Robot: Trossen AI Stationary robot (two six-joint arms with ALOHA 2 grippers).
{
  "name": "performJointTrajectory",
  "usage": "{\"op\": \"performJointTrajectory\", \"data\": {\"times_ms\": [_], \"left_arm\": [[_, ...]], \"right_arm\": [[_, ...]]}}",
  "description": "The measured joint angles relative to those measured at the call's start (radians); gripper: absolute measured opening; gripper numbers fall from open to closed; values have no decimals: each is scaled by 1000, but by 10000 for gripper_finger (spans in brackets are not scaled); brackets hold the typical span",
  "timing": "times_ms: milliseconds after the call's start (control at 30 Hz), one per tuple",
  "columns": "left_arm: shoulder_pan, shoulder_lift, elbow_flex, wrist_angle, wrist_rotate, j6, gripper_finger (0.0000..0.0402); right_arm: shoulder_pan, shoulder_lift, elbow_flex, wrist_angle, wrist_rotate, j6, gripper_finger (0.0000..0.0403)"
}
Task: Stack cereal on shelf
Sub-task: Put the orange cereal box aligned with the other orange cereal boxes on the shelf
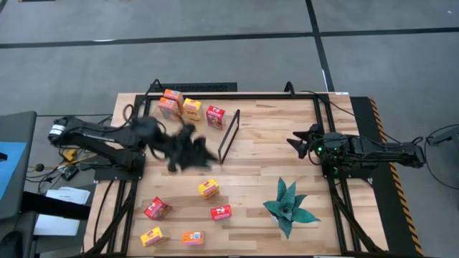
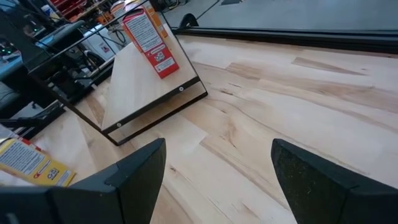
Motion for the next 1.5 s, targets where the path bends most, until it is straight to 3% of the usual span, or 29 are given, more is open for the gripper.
{"op": "performJointTrajectory", "data": {"times_ms": [167,333,433,667,900,1000,1267,1367,1500], "left_arm": [[-154,111,271,-611,-35,132,275],[-268,251,507,-957,-155,207,275],[-327,335,571,-1095,-172,212,275],[-417,489,563,-1187,-99,199,275],[-460,588,555,-1141,-60,110,275],[-490,600,555,-1072,-97,24,275],[-581,602,555,-1035,-335,-161,275],[-611,633,559,-1033,-374,-194,275],[-621,684,568,-1035,-352,-222,275]], "right_arm": [[1,0,0,0,-5,0,317],[0,0,0,-1,-5,0,317],[2,0,0,-1,-5,0,317],[2,0,0,-8,-9,0,317],[2,0,0,-11,-34,0,317],[2,0,0,-9,-39,1,317],[2,0,0,-15,-80,1,317],[2,0,0,-19,-83,1,317],[2,0,0,-25,-84,0,317]]}}
